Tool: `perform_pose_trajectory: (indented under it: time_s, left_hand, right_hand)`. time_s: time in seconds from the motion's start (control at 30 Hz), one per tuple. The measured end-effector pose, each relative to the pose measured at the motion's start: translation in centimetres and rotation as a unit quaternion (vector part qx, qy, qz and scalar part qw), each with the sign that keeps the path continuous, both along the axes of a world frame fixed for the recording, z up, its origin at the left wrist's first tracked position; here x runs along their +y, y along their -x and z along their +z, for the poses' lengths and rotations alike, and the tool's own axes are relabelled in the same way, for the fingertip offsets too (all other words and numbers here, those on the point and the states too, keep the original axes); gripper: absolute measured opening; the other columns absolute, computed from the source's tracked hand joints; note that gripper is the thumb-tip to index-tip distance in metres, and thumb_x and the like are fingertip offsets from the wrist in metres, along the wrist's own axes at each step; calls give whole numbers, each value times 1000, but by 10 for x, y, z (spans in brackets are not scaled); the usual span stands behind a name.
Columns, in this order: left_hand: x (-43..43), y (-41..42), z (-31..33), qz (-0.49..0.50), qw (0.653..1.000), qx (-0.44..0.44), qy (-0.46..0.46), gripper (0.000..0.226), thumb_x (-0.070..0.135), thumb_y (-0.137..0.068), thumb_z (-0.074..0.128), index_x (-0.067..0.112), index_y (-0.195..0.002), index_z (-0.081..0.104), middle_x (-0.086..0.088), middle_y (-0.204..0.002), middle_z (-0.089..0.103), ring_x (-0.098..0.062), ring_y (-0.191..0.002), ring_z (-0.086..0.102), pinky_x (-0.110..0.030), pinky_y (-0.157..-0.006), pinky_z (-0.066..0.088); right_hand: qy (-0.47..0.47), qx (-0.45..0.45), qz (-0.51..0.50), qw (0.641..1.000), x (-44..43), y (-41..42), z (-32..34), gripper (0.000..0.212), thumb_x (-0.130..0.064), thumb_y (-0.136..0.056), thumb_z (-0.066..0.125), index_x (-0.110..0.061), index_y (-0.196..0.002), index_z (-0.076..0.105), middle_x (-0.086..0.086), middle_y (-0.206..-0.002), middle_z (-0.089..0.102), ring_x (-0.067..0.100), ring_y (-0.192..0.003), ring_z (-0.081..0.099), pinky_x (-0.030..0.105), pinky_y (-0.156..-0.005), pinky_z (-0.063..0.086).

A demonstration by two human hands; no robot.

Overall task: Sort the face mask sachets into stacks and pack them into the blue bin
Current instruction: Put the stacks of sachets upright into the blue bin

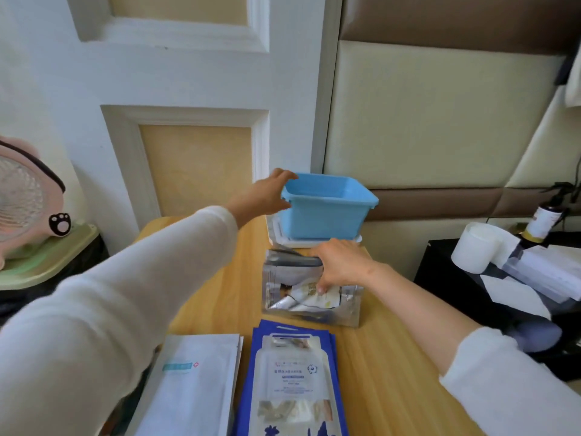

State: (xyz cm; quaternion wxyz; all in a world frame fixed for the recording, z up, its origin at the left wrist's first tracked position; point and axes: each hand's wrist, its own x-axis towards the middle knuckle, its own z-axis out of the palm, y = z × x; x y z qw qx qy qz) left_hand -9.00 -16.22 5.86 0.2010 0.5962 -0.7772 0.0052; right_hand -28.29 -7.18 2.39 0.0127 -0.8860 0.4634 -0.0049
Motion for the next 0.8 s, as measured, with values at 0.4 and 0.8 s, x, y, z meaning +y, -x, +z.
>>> perform_pose_trajectory:
  time_s: [0.4, 0.8]
  left_hand:
    - [4, 13, -40, 36, 996, -43, 67, 14, 9, -83, 58, 2, -95, 56, -17, -102, 61, -36, -93, 59, -41, -75, 49]
    - [133, -73, -35, 111, 993, -37, 19, 28, 7, -80, 65, 14, -67, 40, -3, -75, 53, -25, -72, 52, -30, -59, 34]
  right_hand:
    - [60, 13, 11, 998, 11, -6, -11, 11, -6, -80, 58, -12, -90, 61, 7, -86, 56, 29, -90, 54, 30, -69, 31]
    - [87, 19, 25, 996, 23, -5, -12, 19, -1, -78, 57, -18, -79, 47, 1, -68, 47, 24, -72, 49, 30, -57, 31]
